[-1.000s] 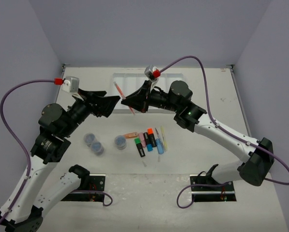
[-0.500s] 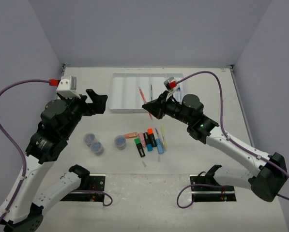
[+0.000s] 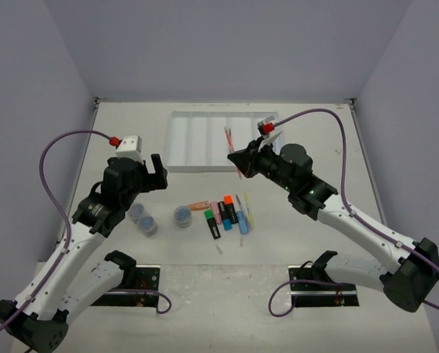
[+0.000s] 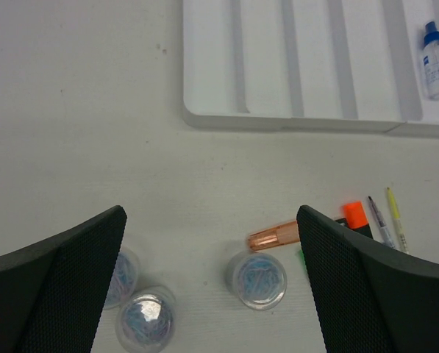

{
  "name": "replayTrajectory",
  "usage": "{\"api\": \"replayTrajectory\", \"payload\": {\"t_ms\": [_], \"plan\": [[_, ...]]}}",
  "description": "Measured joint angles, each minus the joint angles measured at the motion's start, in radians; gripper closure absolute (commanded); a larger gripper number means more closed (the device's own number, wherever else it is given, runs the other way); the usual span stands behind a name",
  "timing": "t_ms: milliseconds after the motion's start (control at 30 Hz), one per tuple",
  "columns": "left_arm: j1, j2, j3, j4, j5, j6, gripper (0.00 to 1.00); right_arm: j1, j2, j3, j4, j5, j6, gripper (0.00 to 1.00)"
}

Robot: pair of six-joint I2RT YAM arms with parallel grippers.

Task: Sort the stationery into containers
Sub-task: Place the pen in the storage box.

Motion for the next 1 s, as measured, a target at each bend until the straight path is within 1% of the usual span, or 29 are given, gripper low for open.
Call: {"api": "replayTrajectory", "payload": {"t_ms": [433,1000], "plan": [[0.016,-0.018,-0.003,0.020,-0.010,0.014,0.00,-0.032,0.044,-0.002,-0.050,0.050,-0.009,1.00],[0.016,-0.016,-0.015,0.020,-0.011,0.015,0.00,-0.045,0.012,-0.051,-0.058,0.069,-0.004,1.00]]}}
